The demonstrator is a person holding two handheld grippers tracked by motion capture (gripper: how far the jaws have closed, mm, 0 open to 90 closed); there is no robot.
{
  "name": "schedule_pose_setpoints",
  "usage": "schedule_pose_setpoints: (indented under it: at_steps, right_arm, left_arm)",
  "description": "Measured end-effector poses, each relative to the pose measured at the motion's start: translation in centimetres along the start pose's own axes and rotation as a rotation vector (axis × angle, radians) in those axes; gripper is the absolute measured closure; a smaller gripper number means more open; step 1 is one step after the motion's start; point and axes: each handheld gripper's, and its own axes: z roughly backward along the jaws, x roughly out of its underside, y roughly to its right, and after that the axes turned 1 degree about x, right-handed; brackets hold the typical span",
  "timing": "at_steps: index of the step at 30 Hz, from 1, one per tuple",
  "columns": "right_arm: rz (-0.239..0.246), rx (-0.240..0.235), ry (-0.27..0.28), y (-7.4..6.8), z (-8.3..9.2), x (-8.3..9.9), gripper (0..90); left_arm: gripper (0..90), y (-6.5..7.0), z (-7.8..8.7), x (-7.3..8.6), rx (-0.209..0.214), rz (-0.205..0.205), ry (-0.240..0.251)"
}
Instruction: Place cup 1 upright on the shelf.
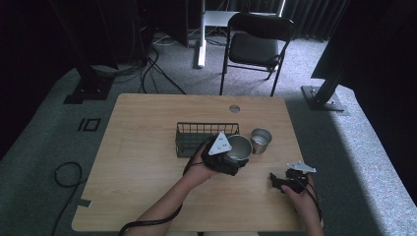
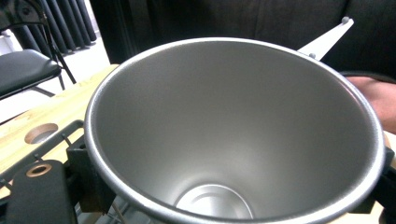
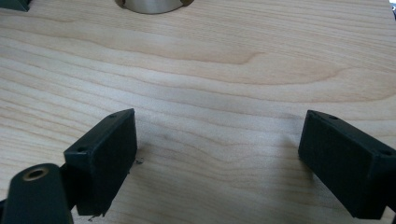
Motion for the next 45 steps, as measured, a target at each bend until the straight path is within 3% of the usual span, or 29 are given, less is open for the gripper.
schedule_pose_setpoints:
  at_steps: [11, 24, 31, 32, 36, 38, 45]
  right_arm:
    - [0.000, 0.000, -0.001, 0.0, 0.0, 0.0, 11.2]
    - [-0.001, 0.000, 0.000, 0.0, 0.0, 0.0, 11.2]
    - [0.000, 0.000, 0.000, 0.0, 0.0, 0.0, 11.2]
    - [0.000, 0.000, 0.000, 0.0, 0.0, 0.0, 11.2]
    - [0.000, 0.000, 0.000, 0.0, 0.0, 0.0, 11.2]
    - [0.000, 0.000, 0.000, 0.0, 0.0, 0.0, 11.2]
    - [0.000, 0.000, 0.000, 0.0, 0.0, 0.0, 11.2]
  left_arm:
    - [14.8, -1.0, 1.7, -1.5, -0.038, 0.006, 0.034]
    - [14.8, -2.9, 4.0, -2.2, -0.146, 0.034, 0.065]
    - [14.8, -4.1, 5.1, -2.5, -0.274, 0.054, 0.072]
    - [14.8, -4.1, 5.1, -2.5, -0.274, 0.054, 0.072]
    - [14.8, -5.1, 5.8, -2.3, -0.369, 0.078, 0.064]
    - [14.8, -5.3, 5.8, -2.3, -0.382, 0.085, 0.065]
    - [14.8, -6.2, 6.2, -2.2, -0.488, 0.103, 0.049]
